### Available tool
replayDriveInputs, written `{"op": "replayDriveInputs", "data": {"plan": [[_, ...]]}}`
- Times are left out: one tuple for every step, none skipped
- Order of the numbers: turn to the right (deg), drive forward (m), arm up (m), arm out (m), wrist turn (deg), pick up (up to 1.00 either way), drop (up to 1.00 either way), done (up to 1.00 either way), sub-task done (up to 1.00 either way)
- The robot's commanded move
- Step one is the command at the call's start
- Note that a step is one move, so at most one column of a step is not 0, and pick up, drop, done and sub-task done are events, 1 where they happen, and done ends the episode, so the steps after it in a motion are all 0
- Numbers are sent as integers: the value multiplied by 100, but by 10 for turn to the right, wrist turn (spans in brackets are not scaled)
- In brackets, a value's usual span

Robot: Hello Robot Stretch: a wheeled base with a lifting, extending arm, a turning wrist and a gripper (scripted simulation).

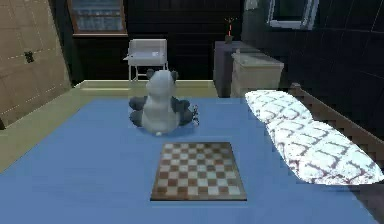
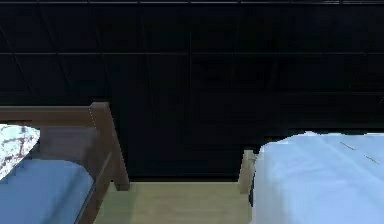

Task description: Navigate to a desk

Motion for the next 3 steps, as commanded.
{"op": "replayDriveInputs", "data": {"plan": [[-450, 0, 0, 0, 0, 0, 0, 0, 0], [-420, 0, 0, 0, 0, 0, 0, 0, 0], [0, 100, 0, 0, 0, 0, 0, 0, 0]]}}
